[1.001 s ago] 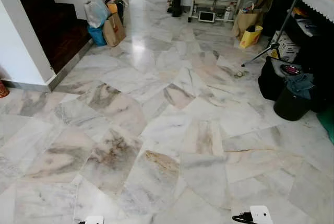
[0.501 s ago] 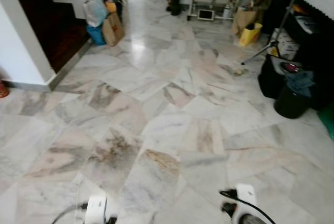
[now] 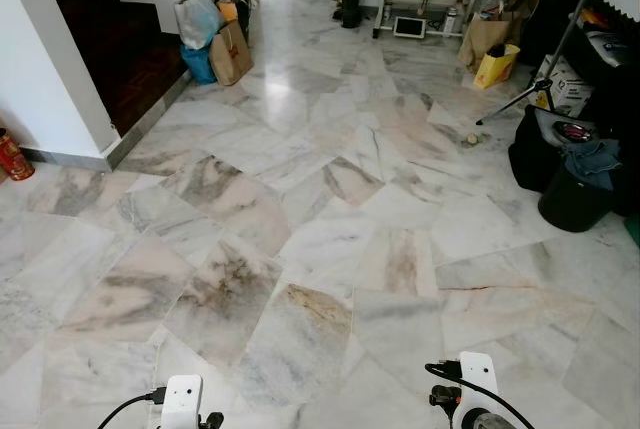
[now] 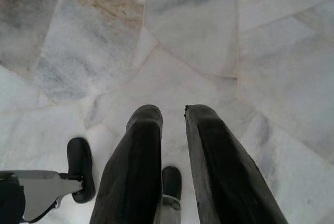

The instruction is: Hang keys on a hook

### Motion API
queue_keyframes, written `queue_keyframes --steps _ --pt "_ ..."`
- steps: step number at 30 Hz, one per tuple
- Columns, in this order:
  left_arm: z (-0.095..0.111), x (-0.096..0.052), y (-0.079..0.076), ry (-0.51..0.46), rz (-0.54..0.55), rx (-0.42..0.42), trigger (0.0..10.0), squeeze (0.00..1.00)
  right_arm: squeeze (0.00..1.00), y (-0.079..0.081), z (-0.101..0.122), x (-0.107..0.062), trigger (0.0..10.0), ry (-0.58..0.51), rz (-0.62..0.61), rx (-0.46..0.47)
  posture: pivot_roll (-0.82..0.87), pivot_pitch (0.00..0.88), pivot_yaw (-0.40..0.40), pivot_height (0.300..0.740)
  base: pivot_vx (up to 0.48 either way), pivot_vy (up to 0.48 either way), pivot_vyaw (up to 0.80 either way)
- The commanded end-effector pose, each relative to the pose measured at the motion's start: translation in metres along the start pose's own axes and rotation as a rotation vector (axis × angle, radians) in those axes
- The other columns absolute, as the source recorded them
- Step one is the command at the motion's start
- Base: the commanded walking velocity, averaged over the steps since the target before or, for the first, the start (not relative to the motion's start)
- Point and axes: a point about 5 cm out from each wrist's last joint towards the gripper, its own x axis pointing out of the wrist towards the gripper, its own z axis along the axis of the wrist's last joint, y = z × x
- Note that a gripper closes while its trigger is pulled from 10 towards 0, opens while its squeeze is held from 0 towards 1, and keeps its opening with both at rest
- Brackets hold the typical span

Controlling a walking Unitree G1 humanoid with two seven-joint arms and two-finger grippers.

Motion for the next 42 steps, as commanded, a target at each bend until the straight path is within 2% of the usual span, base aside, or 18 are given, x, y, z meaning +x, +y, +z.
queue_keyframes --steps 1,12,18,21,39,42 --pt "-0.003 0.000 -0.001 0.006 0.001 -0.020 10.0 0.00 0.00 -0.004 0.002 0.000 10.0 0.005 -0.014 0.011 0.08 0.000 -0.058 0.721 0.000 0.000 -0.73" --pt "-0.006 -0.001 -0.001 0.017 -0.010 -0.011 10.0 0.00 0.00 -0.004 0.001 0.000 10.0 0.010 -0.022 0.027 0.08 0.000 -0.056 0.721 0.000 0.000 -0.73" --pt "-0.007 -0.002 0.000 0.028 -0.020 0.054 10.0 0.00 0.00 -0.003 -0.004 -0.001 10.0 0.024 -0.017 0.037 0.08 0.000 -0.050 0.721 0.000 -0.315 -0.73" --pt "-0.008 -0.002 0.001 0.031 -0.005 0.011 10.0 0.00 0.00 -0.004 -0.006 -0.001 10.0 0.031 -0.019 0.039 0.08 0.000 -0.050 0.721 0.000 -0.315 -0.73" --pt "-0.008 -0.002 -0.001 0.031 -0.020 0.033 10.0 0.00 0.00 -0.007 -0.011 -0.003 10.0 0.046 -0.038 0.049 0.08 0.000 -0.051 0.721 0.000 0.000 -0.73" --pt "-0.007 -0.002 -0.001 0.030 -0.026 0.059 10.0 0.00 0.00 -0.007 -0.012 -0.003 10.0 0.049 -0.038 0.050 0.08 0.000 -0.053 0.721 0.000 -0.435 -0.73"
